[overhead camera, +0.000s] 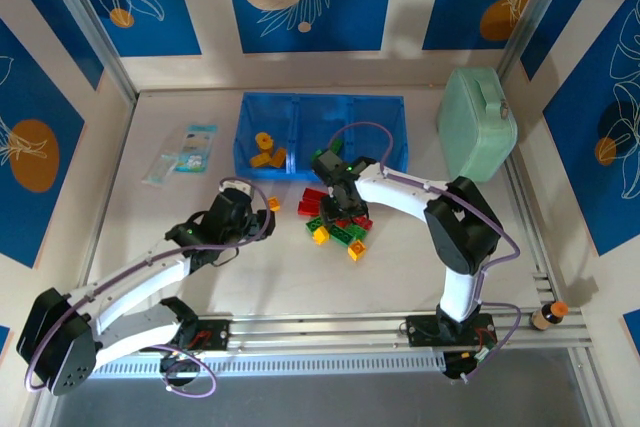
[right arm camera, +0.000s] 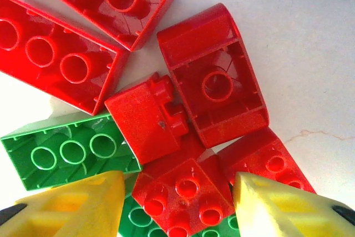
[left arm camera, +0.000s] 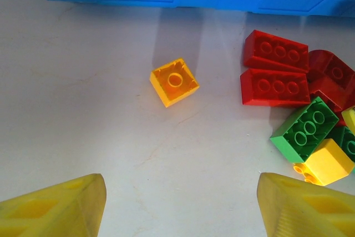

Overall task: Sort the legos into containers by color
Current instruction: Pick up the lego from the center of the table, then place the lego in the container.

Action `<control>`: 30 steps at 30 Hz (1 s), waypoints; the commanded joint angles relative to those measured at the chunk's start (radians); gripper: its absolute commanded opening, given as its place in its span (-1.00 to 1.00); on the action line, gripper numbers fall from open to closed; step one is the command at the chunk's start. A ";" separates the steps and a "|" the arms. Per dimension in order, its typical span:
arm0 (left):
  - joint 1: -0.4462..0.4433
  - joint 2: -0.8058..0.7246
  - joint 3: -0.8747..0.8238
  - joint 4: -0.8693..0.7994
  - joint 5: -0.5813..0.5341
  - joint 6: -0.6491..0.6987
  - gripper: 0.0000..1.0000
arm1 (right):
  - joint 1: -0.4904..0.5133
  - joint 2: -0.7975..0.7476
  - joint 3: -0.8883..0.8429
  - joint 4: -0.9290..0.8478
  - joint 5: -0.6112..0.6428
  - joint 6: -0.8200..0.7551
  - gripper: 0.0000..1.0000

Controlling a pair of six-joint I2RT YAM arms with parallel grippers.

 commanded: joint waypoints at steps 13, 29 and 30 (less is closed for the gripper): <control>0.001 0.021 0.016 0.005 -0.002 -0.017 0.43 | 0.008 -0.021 -0.043 -0.008 0.018 0.035 -0.20; -0.001 0.020 0.003 -0.005 -0.010 -0.028 0.42 | -0.223 -0.227 0.090 -0.114 -0.004 -0.065 -0.20; 0.000 0.017 0.001 -0.004 -0.008 -0.028 0.42 | -0.260 -0.214 0.109 -0.113 -0.021 -0.079 -0.20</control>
